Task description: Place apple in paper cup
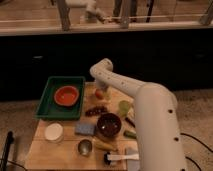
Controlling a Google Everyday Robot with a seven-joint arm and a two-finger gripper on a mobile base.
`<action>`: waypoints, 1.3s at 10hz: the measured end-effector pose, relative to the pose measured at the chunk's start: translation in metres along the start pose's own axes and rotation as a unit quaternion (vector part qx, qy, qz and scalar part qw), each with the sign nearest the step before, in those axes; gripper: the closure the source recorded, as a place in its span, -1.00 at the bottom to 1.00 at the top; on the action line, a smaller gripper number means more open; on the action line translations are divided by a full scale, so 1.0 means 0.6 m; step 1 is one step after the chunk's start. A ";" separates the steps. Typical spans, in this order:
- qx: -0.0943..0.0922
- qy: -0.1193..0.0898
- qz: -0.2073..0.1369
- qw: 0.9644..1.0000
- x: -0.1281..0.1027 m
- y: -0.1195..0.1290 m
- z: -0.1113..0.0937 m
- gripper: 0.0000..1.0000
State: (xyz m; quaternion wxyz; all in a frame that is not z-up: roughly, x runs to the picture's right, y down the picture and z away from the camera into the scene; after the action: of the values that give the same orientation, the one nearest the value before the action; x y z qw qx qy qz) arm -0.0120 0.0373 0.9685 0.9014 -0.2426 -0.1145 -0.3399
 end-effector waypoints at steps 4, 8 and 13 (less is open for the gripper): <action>0.019 -0.005 0.002 1.000 -0.002 -0.001 -0.014 0.72; 0.040 0.011 -0.022 0.999 -0.021 -0.019 -0.088 1.00; 0.046 -0.001 -0.054 0.997 -0.052 -0.033 -0.117 1.00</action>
State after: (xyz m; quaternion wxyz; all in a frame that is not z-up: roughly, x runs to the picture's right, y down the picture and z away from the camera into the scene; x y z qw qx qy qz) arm -0.0455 0.0061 0.9040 0.8918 -0.1942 -0.1439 -0.3825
